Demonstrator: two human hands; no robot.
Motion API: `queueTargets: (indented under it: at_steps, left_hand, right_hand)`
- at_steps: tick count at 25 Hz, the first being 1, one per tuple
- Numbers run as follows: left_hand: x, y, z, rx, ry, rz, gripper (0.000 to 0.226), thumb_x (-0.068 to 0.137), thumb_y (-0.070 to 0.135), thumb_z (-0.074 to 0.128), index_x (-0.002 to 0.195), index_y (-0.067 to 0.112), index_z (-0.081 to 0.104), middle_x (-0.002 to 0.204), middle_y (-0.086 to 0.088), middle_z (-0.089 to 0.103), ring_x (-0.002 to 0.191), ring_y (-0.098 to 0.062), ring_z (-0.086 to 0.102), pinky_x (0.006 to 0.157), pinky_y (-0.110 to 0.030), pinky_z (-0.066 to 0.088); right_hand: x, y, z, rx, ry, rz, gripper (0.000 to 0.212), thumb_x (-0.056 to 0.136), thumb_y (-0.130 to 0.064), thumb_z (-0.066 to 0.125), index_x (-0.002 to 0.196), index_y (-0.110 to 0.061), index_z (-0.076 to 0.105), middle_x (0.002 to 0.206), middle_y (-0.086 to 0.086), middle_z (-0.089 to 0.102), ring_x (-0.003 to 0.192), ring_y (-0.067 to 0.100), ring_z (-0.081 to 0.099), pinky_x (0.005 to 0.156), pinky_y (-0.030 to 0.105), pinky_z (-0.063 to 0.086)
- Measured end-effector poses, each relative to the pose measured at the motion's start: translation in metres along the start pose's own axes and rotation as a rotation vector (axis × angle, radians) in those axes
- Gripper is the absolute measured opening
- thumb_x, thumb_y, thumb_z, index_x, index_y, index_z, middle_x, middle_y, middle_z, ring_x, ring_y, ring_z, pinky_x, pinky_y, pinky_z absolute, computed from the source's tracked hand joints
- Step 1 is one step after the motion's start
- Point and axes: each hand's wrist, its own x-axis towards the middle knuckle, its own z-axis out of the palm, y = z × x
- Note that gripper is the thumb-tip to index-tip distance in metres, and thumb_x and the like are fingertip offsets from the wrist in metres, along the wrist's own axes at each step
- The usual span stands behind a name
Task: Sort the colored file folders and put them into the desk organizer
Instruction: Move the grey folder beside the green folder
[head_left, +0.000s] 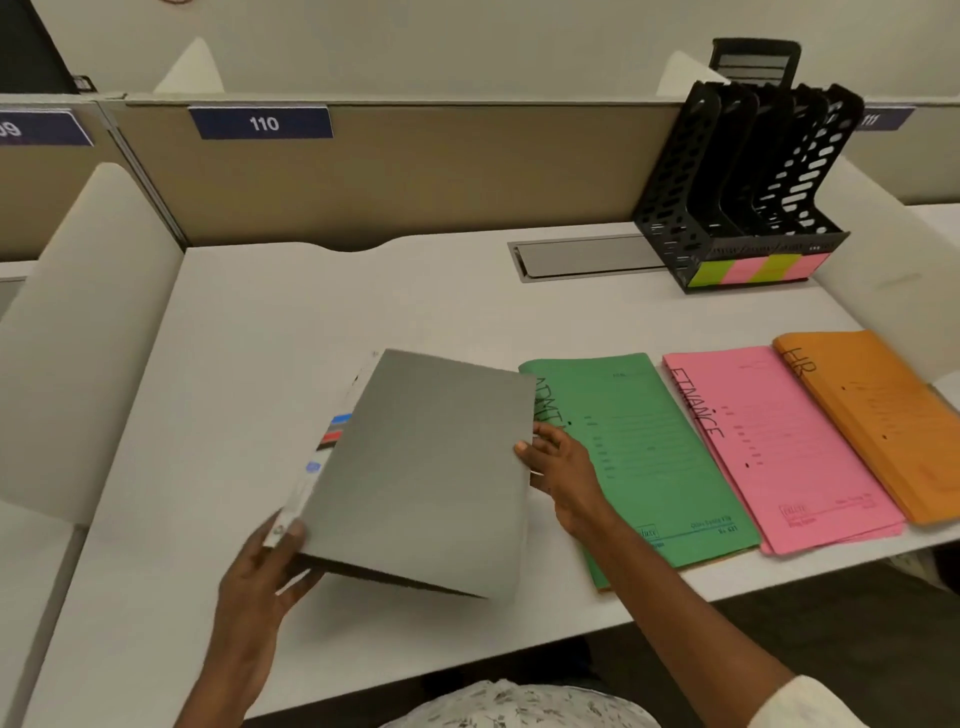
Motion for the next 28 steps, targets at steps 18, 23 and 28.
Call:
queueTargets:
  at_steps: [18,23,28]
  left_hand:
    - [-0.026,-0.093,0.035,0.933,-0.101,0.285,0.079,0.095,0.022,0.065,0.159,0.028,0.019,0.169,0.006,0.011,0.154,-0.018,0.017,0.121,-0.042,0.023]
    - [-0.031,-0.101,0.055,1.012,-0.020,0.328,0.083,0.094,0.025,0.065,0.160,0.025,0.015,0.170,0.003,0.001,0.155,-0.025,0.010,0.121,-0.050,0.020]
    - [-0.056,-0.120,0.121,1.115,0.005,0.465,0.077,0.091,0.048,0.053,0.158,0.023,0.023,0.169,-0.001,0.011,0.156,-0.024,0.011,0.124,-0.057,0.015]
  right_hand:
    - [-0.037,0.085,-0.014,-1.342,-0.299,-0.392,0.075,0.102,-0.058,0.035,0.162,-0.022,0.007,0.171,0.002,-0.005,0.157,0.022,-0.008,0.128,0.040,0.005]
    - [-0.048,0.072,-0.044,-1.140,-0.304,-0.512,0.067,0.104,-0.051,0.040,0.161,-0.020,0.020,0.171,-0.003,0.008,0.157,0.010,0.000,0.128,0.033,0.012]
    - [-0.076,0.052,-0.108,-1.083,-0.257,-0.594,0.062,0.106,-0.050,0.038,0.160,-0.025,0.020,0.170,-0.010,0.010,0.155,0.002,0.000,0.125,0.025,0.008]
